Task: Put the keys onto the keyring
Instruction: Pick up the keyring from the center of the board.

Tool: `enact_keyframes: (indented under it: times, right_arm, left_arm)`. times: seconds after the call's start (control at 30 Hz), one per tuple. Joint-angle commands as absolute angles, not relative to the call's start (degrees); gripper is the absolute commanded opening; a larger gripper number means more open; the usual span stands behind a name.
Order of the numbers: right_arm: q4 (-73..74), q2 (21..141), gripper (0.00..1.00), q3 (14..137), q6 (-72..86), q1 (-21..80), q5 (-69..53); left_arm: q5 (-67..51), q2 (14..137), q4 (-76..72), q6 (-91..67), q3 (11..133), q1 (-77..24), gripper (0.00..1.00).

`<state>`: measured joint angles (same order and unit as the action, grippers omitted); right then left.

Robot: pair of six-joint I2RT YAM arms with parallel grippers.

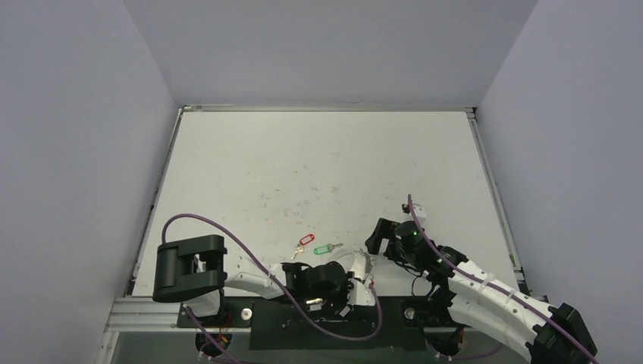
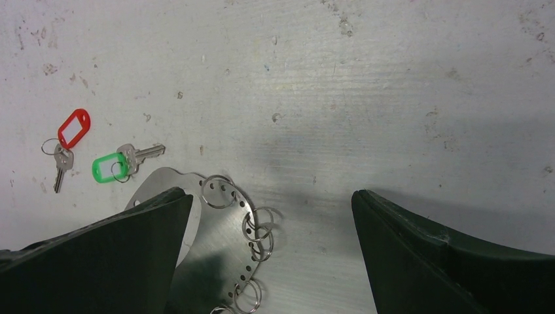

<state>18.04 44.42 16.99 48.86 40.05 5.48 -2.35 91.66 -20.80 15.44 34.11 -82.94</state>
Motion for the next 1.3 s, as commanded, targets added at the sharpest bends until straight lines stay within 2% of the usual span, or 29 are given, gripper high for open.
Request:
enact_keyframes:
  times: [0.0,0.3,0.53,0.73,0.93,1.1,1.27]
  right_arm:
    - [15.7,45.1,0.99,17.4,48.5,39.5,4.7]
    - [10.5,45.6,1.0,18.6,41.5,39.5,-2.6]
    - [9.5,37.4,1.0,21.0,28.6,39.5,-5.8]
    - [-0.4,28.2,0.96,17.2,18.5,39.7,-17.0]
    - [-10.5,30.1,0.8,15.5,11.6,40.3,-31.3]
    - [-12.7,37.7,0.58,18.3,6.2,42.4,-39.5]
    - [-11.6,41.4,0.55,20.3,-2.7,48.7,-39.3]
  left_arm:
    - [-0.4,90.6,-20.2,15.8,36.0,-82.6,0.01]
    - [2.5,85.1,-18.4,12.4,35.3,-80.6,0.0]
    - [-5.5,78.8,-14.0,9.6,34.9,-74.5,0.0]
    - [-13.1,71.1,-9.5,9.1,34.4,-67.4,0.0]
    - [-20.1,65.3,-2.1,9.5,35.6,-62.0,0.0]
    - [-22.9,63.0,3.7,10.8,37.1,-60.1,0.0]
    - [-25.0,63.1,5.1,11.4,37.9,-59.5,0.0]
